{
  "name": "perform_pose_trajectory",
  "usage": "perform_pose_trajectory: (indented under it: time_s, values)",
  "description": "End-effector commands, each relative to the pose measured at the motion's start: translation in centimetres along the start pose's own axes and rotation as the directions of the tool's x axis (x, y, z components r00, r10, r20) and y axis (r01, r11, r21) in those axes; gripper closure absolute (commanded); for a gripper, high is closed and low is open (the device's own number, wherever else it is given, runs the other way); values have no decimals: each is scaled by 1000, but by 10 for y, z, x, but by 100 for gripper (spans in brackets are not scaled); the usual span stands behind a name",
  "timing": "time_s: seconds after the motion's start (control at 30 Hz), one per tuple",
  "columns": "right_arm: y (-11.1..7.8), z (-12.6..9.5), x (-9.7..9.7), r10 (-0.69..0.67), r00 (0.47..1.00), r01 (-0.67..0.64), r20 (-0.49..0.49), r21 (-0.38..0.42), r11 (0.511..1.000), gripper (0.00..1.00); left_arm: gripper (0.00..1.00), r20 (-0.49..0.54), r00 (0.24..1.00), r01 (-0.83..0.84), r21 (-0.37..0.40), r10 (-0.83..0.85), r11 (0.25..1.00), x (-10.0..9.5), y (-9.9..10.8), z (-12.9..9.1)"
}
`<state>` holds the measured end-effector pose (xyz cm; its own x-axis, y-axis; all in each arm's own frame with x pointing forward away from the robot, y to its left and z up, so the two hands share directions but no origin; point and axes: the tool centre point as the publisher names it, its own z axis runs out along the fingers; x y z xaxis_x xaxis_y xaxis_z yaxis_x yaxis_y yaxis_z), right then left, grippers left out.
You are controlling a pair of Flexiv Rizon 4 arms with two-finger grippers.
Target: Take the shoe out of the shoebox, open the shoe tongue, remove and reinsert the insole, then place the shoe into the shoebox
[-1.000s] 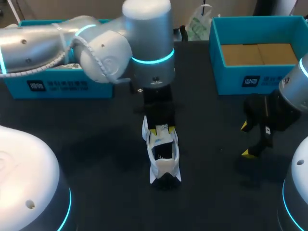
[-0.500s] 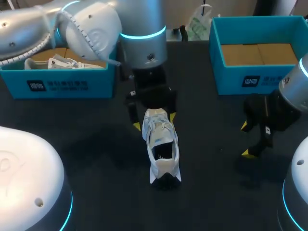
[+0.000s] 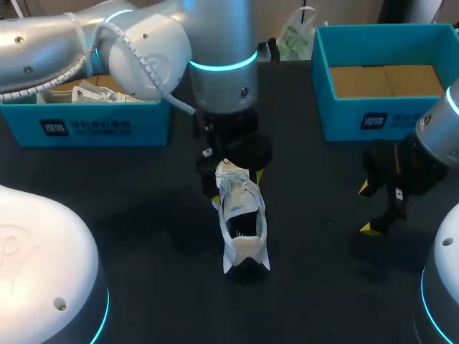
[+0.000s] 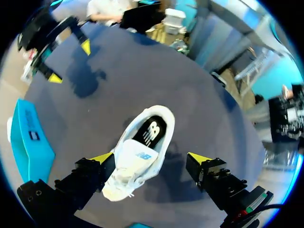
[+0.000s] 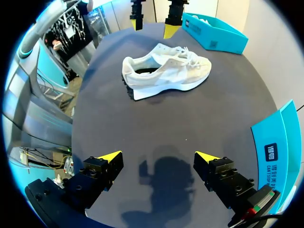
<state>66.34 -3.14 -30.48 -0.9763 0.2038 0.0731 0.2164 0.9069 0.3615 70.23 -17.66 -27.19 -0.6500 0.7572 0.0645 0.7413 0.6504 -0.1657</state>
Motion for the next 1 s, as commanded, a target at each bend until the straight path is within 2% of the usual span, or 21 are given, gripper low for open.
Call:
perform_pose_trajectory:
  time_s: [0.03, 0.17, 0.23, 0.3, 0.33, 0.37, 0.4, 0.73, 0.87, 1.0]
  values:
    - [0, 0, 1, 0, 1000, 0, 2, 1, 1000, 0, 0, 108, 965, 255, -153, -241, 955, 8, -6, -1]
    - [0, 0, 1, 0, 1000, 0, 2, 1, 1000, 0, 0, 38, 953, 304, -92, -301, 948, 13, -16, 9]
    - [0, 0, 1, 0, 1000, 0, 2, 1, 1000, 0, 0, 2, 939, 343, -94, -344, 935, 15, -22, 13]
    - [0, 0, 1, 0, 1000, 0, 2, 1, 1000, 0, 0, 26, 912, 408, -123, -409, 904, 17, -28, 16]
    - [0, 0, 1, 0, 1000, 0, 2, 1, 1000, 0, 0, 14, 900, 434, -113, -435, 894, 19, -33, 17]
    - [0, 0, 1, 0, 1000, 0, 2, 1, 1000, 0, 0, 38, 907, 420, -116, -419, 900, 24, -38, 17]
    - [0, 0, 1, 0, 1000, 0, 2, 1, 1000, 0, 0, 109, 908, 417, -134, -405, 899, 29, -40, 15]
    - [0, 0, 1, 0, 1000, 0, 2, 1, 1000, 0, 0, 93, 911, 412, -121, -402, 903, 31, -41, 16]
    - [0, 0, 1, 0, 1000, 0, 2, 1, 1000, 0, 0, 46, 873, 488, -76, -486, 869, 34, -44, 20]
    - [0, 0, 1, 0, 1000, 0, 2, 1, 1000, 0, 0, 54, 821, 571, -81, -568, 817, 40, -54, 26]
